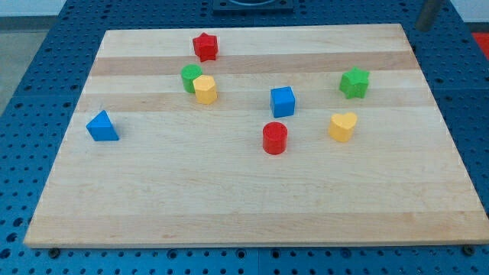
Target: Move your arm parallel to the right of the yellow heart
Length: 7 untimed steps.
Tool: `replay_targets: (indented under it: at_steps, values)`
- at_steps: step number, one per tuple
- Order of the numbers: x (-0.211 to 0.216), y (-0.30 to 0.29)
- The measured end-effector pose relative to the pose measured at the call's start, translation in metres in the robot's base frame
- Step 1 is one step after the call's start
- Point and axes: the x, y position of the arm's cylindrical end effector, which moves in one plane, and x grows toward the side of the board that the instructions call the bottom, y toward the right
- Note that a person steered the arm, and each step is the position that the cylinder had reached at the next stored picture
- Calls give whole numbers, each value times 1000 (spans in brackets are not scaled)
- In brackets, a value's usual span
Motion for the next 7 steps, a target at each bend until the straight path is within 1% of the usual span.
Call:
replay_targets:
  at_steps: [1, 2, 3, 4, 5, 6, 7]
  values:
    - [1, -49]
    - [21, -80]
    - [45, -84]
    - [64, -63]
    - [104, -39]
    - [154, -26]
    - [188, -25]
